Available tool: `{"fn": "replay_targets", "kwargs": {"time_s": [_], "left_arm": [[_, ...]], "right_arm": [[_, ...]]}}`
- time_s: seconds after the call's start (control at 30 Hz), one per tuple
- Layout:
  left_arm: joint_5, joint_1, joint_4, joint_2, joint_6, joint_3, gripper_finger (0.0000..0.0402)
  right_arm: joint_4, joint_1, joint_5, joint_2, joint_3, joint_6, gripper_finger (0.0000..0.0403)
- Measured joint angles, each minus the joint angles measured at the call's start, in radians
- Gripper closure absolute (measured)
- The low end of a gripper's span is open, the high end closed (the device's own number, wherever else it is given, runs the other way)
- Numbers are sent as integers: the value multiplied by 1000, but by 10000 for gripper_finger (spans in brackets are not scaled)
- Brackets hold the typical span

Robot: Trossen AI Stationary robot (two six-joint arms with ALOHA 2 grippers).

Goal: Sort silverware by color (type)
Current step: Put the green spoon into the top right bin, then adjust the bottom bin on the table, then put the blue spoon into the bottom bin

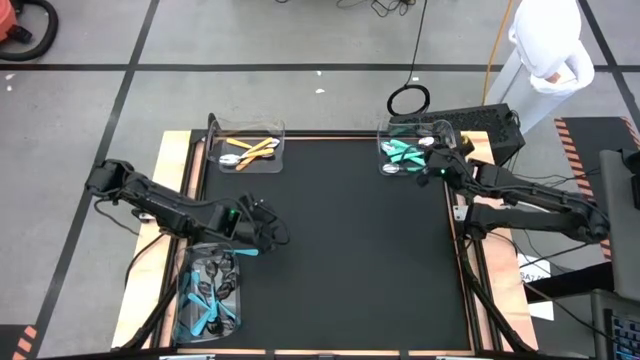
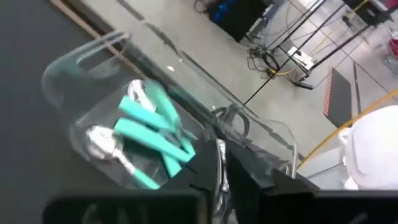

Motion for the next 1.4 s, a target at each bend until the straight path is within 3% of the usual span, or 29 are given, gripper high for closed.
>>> {"fn": "replay_targets", "kwargs": {"time_s": [0.33,0.47,0.63,0.83,1.13,1.27,1.4], "left_arm": [[0,-75,-131,0,-171,0,171],[30,-123,-230,0,-282,0,171],[123,-185,-357,0,-419,0,171],[188,-223,-417,0,-518,0,171],[419,-267,-217,0,-403,0,171],[349,-254,-251,0,-400,0,171],[228,-196,-263,0,-290,0,171]], "right_arm": [[141,-57,-93,0,0,70,203],[224,-53,-278,3,0,127,168],[337,-24,-467,22,0,151,162],[418,19,-471,65,0,142,176],[426,62,-471,155,0,125,186],[456,72,-471,173,0,114,186],[512,77,-471,177,0,85,186]]}}
